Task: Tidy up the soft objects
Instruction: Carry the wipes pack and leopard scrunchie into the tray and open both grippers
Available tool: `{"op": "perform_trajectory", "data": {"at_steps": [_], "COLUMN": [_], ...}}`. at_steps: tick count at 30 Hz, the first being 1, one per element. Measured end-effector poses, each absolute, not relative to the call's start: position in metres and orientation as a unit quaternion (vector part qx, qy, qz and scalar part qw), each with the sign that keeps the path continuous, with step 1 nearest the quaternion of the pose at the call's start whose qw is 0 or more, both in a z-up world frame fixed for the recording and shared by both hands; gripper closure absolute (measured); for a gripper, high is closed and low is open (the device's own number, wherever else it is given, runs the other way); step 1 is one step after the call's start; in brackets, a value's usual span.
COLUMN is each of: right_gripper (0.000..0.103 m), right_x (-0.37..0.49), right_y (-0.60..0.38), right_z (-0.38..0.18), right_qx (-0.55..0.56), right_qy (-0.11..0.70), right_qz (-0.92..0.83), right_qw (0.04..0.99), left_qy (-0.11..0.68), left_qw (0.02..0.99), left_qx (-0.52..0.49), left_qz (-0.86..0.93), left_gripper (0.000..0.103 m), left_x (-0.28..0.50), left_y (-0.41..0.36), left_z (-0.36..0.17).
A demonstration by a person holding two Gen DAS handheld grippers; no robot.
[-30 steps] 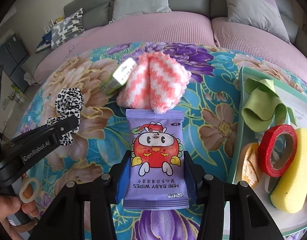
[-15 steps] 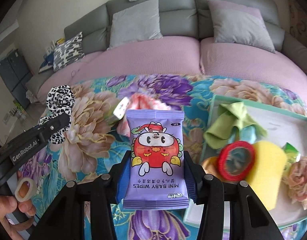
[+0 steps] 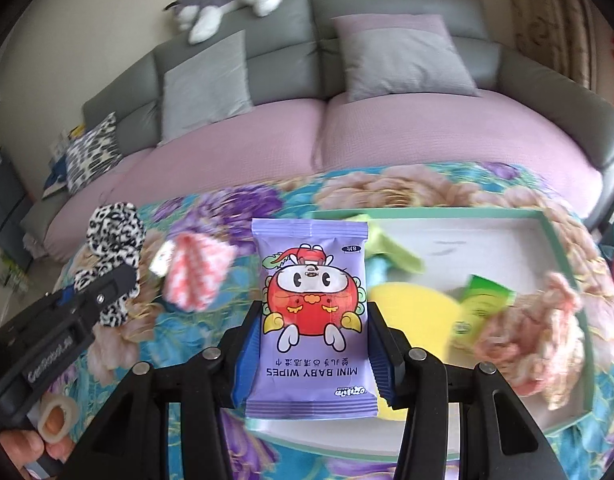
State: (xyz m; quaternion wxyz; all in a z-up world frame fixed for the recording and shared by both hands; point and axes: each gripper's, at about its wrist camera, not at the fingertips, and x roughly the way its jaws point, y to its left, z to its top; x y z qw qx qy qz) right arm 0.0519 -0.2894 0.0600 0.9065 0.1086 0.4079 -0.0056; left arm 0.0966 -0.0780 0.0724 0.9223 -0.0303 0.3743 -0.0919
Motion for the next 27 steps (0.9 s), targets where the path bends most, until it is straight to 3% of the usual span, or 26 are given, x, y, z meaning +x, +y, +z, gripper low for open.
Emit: {"op": "perform_trajectory", "data": {"at_steps": [27], "right_gripper": [0.052], "right_x": [0.042], "right_y": [-0.409], "right_z": [0.052], "right_qx": [0.159], "right_qy": [0.386], "right_qz": [-0.172], "right_qw": [0.892], "left_qy": [0.380], "left_qw": [0.895], "left_qx": [0.066], "left_qz": [-0.226], "left_gripper": [0.072], "left_x": [0.117], "left_y": [-0.227], "left_z": [0.066]}}
